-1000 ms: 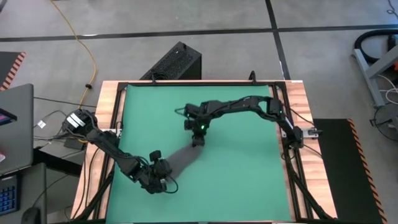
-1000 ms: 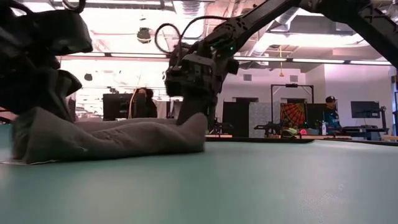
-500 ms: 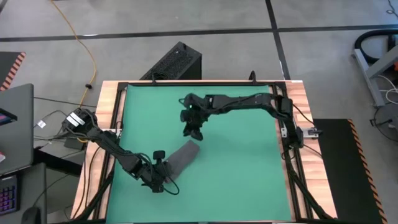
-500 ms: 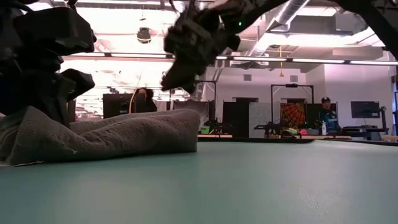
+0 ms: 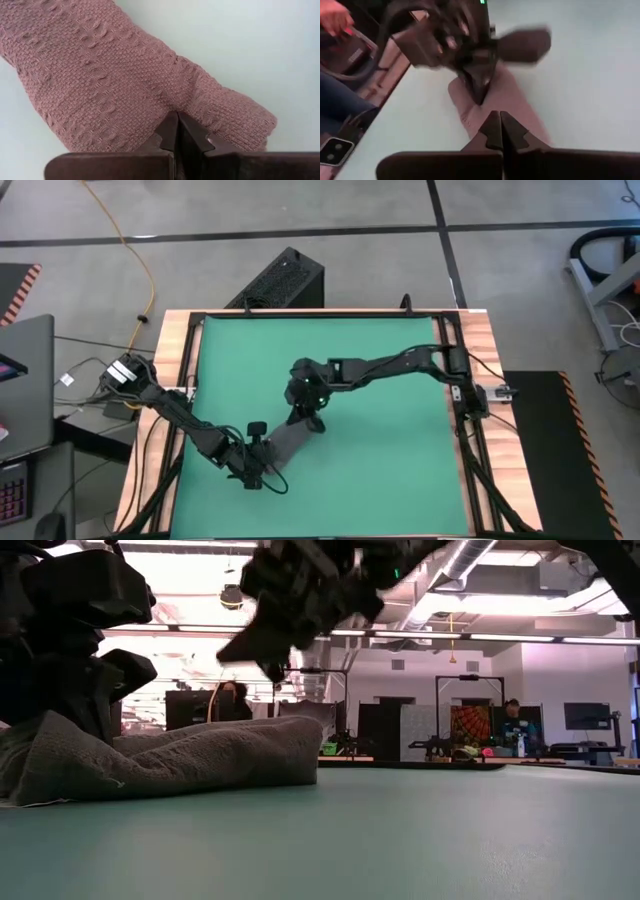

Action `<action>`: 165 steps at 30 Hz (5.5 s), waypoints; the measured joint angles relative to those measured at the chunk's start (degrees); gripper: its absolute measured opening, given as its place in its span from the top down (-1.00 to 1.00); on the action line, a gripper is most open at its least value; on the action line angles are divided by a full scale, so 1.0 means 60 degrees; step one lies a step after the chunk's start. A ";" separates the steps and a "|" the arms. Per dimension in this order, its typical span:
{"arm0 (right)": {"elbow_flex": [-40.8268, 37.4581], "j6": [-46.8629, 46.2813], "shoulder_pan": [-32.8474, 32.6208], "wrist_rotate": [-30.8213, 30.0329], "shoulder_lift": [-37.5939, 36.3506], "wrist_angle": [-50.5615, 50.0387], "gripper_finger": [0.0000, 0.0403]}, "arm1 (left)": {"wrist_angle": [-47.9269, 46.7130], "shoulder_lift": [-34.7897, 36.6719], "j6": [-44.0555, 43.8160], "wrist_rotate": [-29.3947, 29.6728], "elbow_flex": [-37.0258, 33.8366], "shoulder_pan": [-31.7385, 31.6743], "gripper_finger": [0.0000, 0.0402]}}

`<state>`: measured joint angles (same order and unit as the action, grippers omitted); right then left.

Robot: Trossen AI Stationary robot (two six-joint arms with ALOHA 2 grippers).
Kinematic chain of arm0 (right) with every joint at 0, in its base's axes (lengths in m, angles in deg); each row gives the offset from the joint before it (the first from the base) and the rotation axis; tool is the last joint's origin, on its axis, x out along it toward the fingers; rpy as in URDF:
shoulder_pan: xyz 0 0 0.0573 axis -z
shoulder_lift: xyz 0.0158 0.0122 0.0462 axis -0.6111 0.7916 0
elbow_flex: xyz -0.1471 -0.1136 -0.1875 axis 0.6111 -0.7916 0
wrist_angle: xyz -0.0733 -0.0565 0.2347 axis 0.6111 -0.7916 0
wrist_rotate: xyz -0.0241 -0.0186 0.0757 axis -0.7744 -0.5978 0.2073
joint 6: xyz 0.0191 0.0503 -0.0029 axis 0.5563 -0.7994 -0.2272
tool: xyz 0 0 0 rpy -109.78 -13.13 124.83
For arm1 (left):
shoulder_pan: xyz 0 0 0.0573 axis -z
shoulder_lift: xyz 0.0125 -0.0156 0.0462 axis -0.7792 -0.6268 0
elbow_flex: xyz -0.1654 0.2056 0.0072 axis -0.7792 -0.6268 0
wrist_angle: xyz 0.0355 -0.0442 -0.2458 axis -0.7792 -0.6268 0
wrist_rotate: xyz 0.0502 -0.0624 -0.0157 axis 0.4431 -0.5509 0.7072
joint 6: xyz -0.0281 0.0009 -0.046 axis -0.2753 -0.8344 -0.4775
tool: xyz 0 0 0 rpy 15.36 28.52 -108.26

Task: Roll towel
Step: Roll the microfiber towel

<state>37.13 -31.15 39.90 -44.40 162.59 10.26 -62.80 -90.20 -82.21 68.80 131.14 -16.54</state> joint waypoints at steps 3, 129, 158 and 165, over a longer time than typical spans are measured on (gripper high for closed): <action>-0.0928 -0.0902 -0.0038 0.0129 0.0037 0.1690 0.98 | 0.0035 0.0000 -0.0003 0.0022 0.0000 -0.0002 1.00; -0.5454 -0.5821 -0.0305 -0.3068 -0.0029 0.5236 0.97 | 0.5079 0.4638 -0.4397 0.2081 -0.4681 -0.1010 1.00; -0.5489 -0.5284 -0.0285 -0.3768 -0.0743 0.5199 0.78 | 0.6052 0.4670 -0.3780 0.1514 -0.5632 -0.0934 1.00; -0.5487 -0.4823 -0.0248 -0.3903 -0.1709 0.4441 0.77 | 0.6841 0.4674 -0.3255 0.1230 -0.5632 -0.0931 1.00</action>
<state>4.21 -60.09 38.41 -67.82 152.34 36.91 -21.75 -62.16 -101.74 76.18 97.35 -22.13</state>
